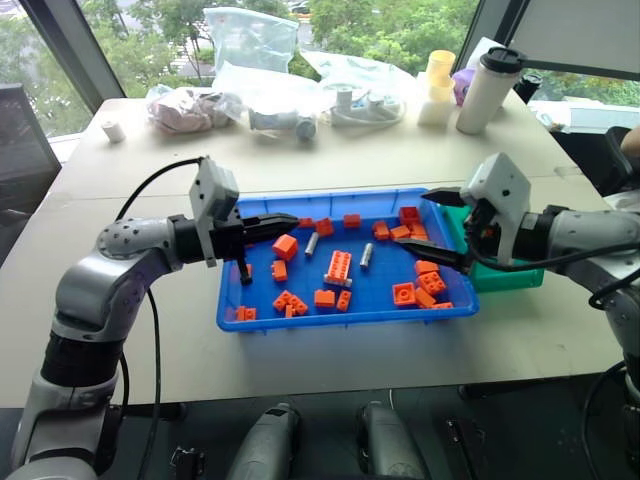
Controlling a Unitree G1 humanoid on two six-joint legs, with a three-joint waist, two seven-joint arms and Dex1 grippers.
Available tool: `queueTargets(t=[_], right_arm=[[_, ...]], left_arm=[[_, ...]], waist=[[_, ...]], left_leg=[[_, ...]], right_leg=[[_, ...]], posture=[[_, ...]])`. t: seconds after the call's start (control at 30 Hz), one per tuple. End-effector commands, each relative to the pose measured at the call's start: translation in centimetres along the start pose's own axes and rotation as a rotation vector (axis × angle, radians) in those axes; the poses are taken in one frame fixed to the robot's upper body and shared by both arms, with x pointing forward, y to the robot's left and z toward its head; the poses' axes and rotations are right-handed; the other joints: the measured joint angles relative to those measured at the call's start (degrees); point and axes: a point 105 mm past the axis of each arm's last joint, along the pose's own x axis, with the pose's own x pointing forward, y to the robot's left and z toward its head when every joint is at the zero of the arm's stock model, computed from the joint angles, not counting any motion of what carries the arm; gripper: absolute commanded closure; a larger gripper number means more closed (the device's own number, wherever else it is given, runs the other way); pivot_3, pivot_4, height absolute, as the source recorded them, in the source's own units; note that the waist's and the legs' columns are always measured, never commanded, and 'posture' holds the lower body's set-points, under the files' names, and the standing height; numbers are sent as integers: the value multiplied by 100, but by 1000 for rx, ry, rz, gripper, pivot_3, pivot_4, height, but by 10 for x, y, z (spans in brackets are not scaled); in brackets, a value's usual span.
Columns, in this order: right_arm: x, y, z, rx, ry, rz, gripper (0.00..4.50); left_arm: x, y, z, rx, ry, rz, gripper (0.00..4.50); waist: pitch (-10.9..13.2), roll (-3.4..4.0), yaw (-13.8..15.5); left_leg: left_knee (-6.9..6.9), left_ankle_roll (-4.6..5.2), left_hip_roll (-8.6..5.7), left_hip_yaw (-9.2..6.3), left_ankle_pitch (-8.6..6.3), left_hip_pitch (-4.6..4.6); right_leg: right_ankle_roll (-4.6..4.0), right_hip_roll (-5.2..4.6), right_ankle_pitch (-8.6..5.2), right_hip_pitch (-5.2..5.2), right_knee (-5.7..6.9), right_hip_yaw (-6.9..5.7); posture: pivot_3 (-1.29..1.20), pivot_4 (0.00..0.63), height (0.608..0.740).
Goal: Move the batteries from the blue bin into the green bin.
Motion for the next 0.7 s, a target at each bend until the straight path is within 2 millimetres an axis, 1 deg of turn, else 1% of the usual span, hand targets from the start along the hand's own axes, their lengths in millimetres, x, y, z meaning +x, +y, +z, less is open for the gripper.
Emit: queueTargets(t=[0.03,0.4,0.7], right_arm=[[-7,-4,11,-45,-22,-32,40],[-7,-2,9,-39,-16,-36,40],[-2,0,9,-38,-12,-14,40]], left_arm=[[-4,-1,12,52,-22,-2,4500],[-3,4,12,56,-16,13,4500],[-4,6,12,67,-20,32,4500]], waist=[[0,0,0],[0,0,0],[0,0,0]], left_leg=[[0,0,0,0,0,0],[0,0,0,0,0,0],[0,0,0,0,0,0]], right_leg=[[0,0,0,0,0,0],[0,0,0,0,0,0],[0,0,0,0,0,0]], posture=[[0,150,740],[0,150,740],[0,150,740]])
